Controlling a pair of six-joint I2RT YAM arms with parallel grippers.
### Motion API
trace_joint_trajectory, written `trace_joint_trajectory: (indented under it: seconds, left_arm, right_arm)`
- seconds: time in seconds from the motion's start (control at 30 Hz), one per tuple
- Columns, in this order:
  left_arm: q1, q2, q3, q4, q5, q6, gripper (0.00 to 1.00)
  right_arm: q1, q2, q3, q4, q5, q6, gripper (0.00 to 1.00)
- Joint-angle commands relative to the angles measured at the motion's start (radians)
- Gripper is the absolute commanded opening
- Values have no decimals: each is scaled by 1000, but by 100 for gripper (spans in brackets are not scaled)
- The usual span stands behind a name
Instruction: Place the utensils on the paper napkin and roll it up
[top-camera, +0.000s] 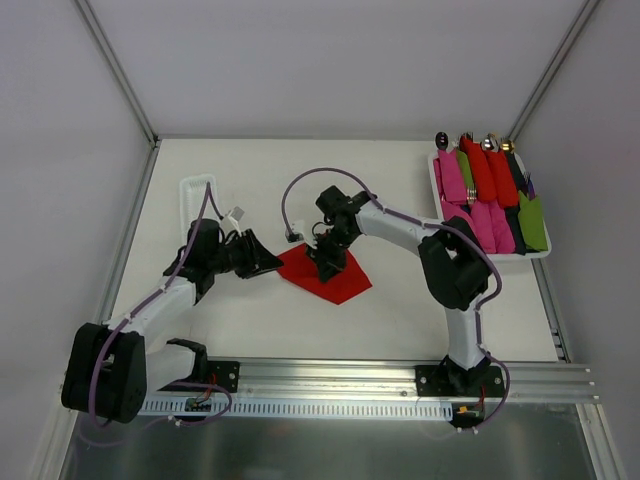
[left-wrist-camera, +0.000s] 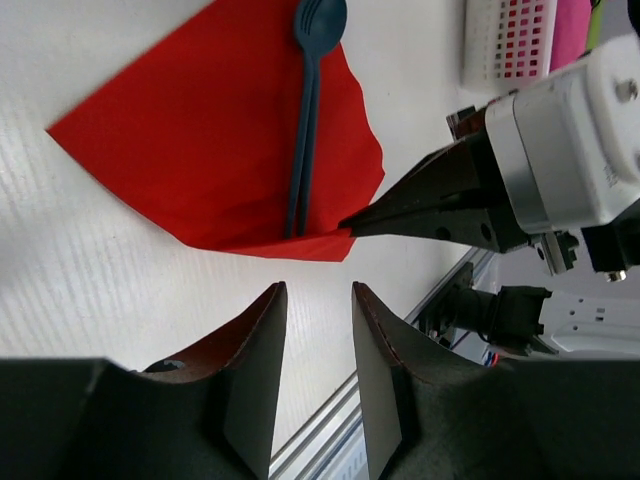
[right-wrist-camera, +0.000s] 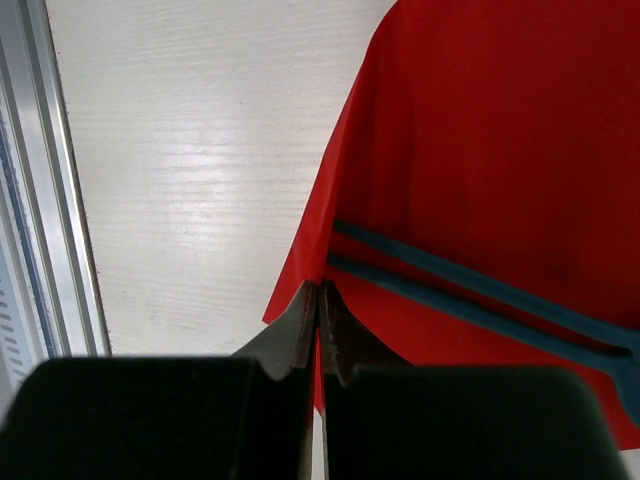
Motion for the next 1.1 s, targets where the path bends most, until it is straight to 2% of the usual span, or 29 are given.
trace_joint_trajectory:
  seconds: [0.0, 0.53, 1.07]
  left_arm:
    - [-36, 17, -15, 107, 8, -29, 33]
    - [-213, 250, -1, 313, -77, -139, 15]
    - [-233, 439, 33, 382, -159, -223, 7]
  right_arm:
    - [-13, 28, 60, -60, -47, -46, 1]
    - [-49, 132, 160, -122, -90, -63, 2]
    - [-63, 180, 221, -169, -118, -67, 4]
